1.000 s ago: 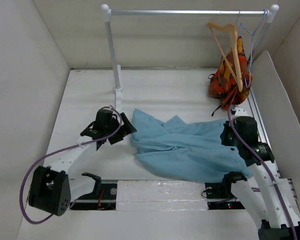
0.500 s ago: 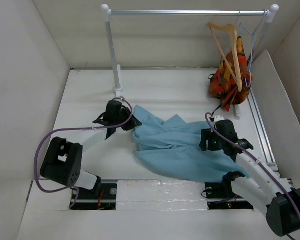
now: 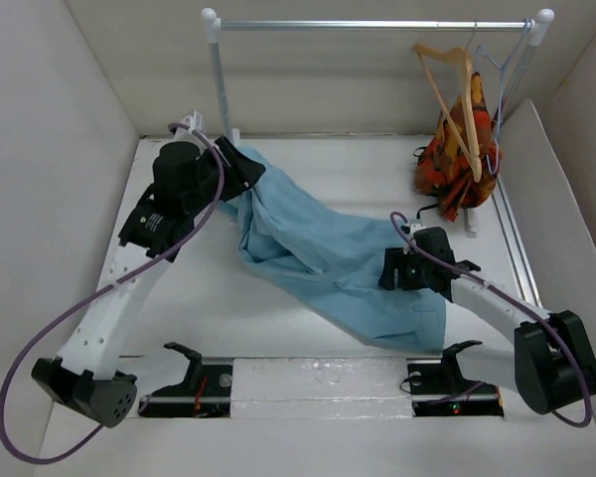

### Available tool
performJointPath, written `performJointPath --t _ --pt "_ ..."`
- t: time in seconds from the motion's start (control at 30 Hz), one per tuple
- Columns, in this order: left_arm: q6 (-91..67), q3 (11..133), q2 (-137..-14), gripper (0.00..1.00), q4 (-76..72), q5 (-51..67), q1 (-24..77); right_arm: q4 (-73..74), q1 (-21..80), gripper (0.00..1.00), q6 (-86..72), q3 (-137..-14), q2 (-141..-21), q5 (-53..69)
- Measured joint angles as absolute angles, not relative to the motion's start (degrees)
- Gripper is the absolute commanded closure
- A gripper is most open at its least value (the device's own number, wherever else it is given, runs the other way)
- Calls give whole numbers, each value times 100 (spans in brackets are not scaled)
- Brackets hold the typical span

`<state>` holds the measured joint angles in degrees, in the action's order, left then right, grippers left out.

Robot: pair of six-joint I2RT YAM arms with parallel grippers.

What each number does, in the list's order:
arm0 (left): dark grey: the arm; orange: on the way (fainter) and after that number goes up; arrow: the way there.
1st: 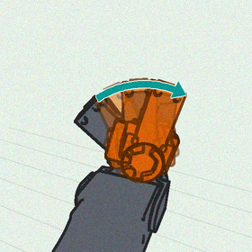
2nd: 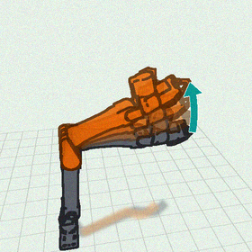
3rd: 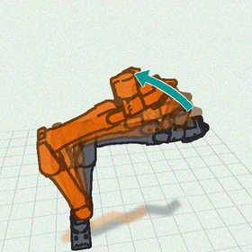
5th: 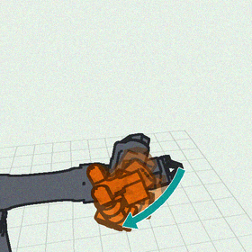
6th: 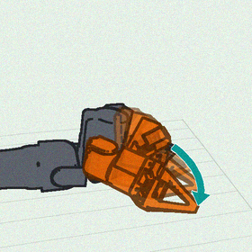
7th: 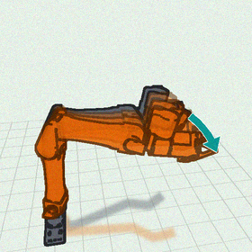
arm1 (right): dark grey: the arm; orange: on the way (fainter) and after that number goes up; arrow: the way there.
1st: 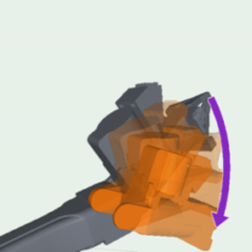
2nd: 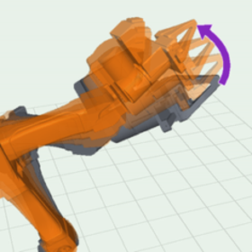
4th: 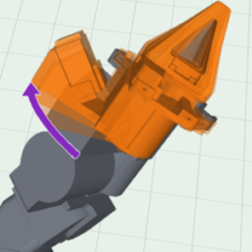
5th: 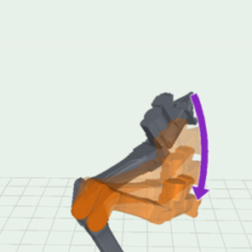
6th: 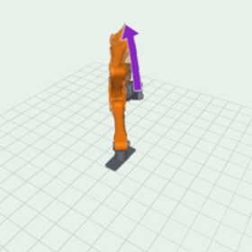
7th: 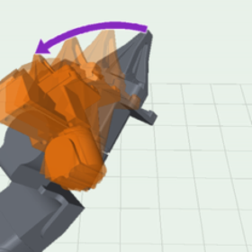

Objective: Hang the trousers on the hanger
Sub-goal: Flatten out the trousers at the center of the board.

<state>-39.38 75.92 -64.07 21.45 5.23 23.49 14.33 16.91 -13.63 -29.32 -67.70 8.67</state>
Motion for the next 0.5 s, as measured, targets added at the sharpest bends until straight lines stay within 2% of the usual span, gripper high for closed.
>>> performJointPath --t 0.07,0.13,0.23,0.3,0.37,0.43,0.47,0.5 --pt "-3848 7701 -6713 46 2053 596 2322 1450 1664 24 -1323 -2971 -6792 864" --pt "-3723 7793 -7183 28 2029 613 2364 1564 1647 19 -1267 -3044 -6757 827" --pt "-3522 7830 -8009 16 2121 331 2547 1911 1638 15 -1166 -3247 -6479 626" --pt "-3433 7524 -8256 15 2139 137 2589 2139 1586 14 -1090 -3420 -6136 458" --pt "-3422 6816 -8009 15 2123 30 2388 2303 1529 14 -1017 -3594 -5791 364" --pt "-3465 5983 -7424 15 2023 30 1820 2410 1496 25 -945 -3701 -5476 336" --pt "-3503 5607 -7074 14 2003 -10 1452 2445 1496 37 -913 -3726 -5349 336" --pt "-3551 5282 -6751 13 1940 -38 1072 2475 1500 66 -880 -3728 -5238 338"
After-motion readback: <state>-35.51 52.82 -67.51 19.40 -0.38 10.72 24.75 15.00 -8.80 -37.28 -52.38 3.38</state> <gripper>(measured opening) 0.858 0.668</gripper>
